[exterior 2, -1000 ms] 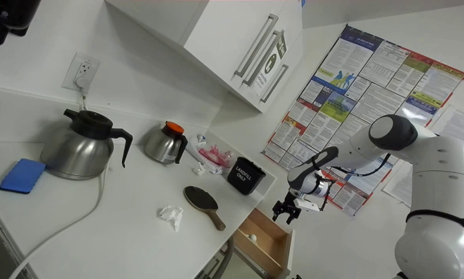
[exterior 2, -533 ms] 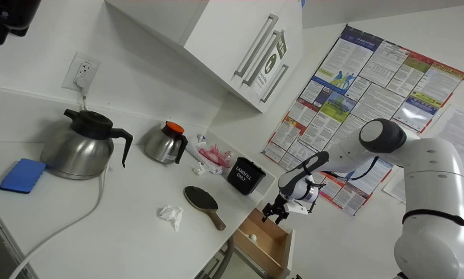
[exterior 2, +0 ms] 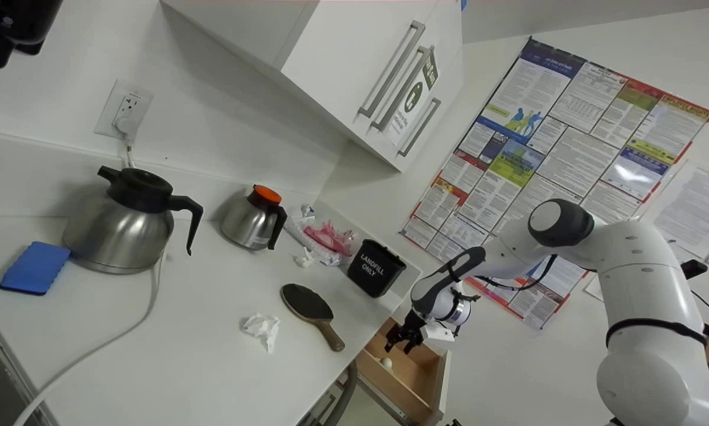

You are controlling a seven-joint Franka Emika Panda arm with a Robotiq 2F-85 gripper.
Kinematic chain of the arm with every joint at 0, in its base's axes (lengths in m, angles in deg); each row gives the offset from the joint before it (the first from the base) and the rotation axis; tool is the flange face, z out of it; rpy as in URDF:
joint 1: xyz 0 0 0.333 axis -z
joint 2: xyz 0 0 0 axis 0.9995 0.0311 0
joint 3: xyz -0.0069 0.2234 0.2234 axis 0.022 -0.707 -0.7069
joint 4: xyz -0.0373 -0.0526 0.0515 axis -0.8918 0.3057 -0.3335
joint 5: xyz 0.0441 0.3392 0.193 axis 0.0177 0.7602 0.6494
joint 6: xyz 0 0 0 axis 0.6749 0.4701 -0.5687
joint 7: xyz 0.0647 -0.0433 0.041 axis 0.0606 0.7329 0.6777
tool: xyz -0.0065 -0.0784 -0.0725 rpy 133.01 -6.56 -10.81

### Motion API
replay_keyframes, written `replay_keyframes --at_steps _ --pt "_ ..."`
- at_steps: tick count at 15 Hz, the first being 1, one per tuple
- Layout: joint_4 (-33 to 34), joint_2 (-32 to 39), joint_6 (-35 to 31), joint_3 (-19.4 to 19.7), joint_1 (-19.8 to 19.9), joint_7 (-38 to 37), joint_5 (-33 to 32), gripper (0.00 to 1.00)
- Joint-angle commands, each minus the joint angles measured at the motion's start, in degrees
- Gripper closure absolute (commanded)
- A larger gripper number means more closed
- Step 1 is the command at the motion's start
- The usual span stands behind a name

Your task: Take the white object out of the open drawer

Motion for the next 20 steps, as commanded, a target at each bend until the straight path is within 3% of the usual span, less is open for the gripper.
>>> replay_keyframes --at_steps 1,10,11,18,20 --pt "3.3 3.8 -0.8 -0.5 1.0 0.8 -1.2 0.0" --pt "7.5 10.6 -5.7 1.3 -1.0 -1.9 -1.6 0.0" --pt "7.9 11.2 -6.2 1.4 -1.1 -2.1 -1.6 0.19" --pt "9.9 13.0 -6.2 2.1 -1.8 -2.8 -1.6 0.73" --pt "9.2 11.9 -5.0 2.7 -2.5 -4.4 -1.0 0.75"
